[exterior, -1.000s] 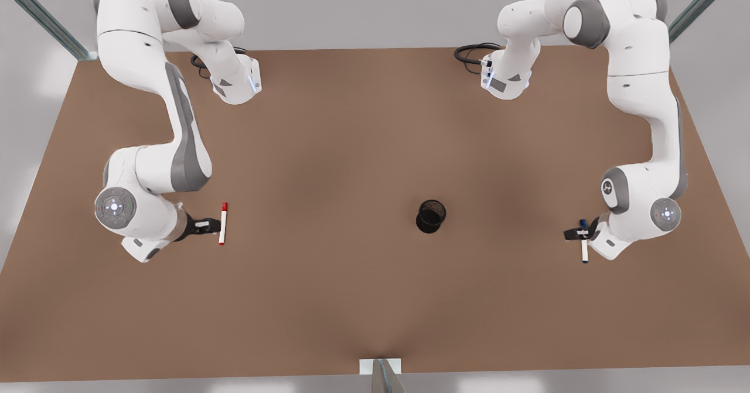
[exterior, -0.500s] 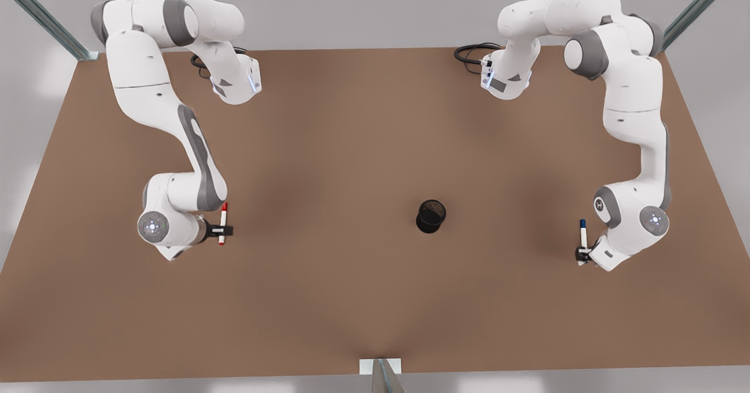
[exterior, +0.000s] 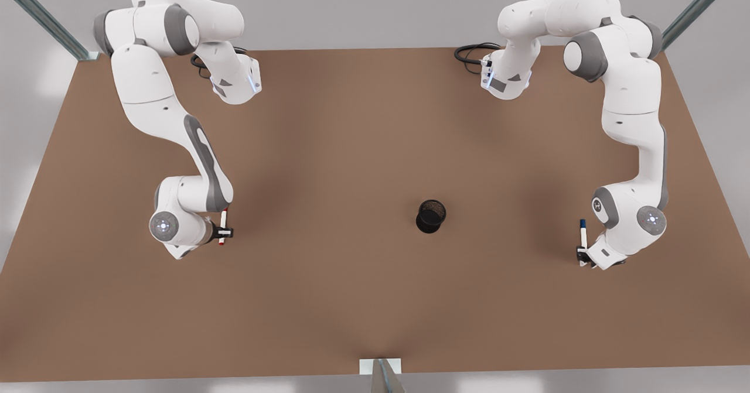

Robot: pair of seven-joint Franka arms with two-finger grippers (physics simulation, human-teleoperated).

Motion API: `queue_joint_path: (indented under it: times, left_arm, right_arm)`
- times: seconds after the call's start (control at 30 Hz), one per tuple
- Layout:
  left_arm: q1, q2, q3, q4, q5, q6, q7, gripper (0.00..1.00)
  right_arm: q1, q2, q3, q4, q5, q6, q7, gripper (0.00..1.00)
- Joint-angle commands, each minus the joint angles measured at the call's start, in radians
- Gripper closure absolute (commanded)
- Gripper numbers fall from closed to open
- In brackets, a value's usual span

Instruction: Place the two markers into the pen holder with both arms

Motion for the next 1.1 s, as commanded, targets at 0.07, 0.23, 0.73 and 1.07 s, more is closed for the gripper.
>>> queue_joint_path:
  times: [0.07,0.23,0.73,1.07]
  left_arm:
    - [0.0,0.001,0.0,0.0,0.0,0.002,0.079,0.64]
    - [0.0,0.007,0.0,0.0,0.0,0.004,0.077,0.68]
    - [-0.198,-0.179,-0.006,0.13,-0.004,-0.551,-0.453,0.79]
    - [-0.488,-0.299,-0.017,0.281,-0.124,-0.967,-0.883,0.79]
  right_arm:
    - [-0.001,0.005,0.0,-0.002,0.001,0.014,0.004,0.43]
    - [0.0,0.007,0.0,-0.002,0.001,0.014,0.002,0.52]
    - [0.0,0.014,0.0,-0.002,0.001,0.012,-0.003,0.76]
    - [0.014,-0.053,0.012,0.013,0.0,-0.029,0.011,0.79]
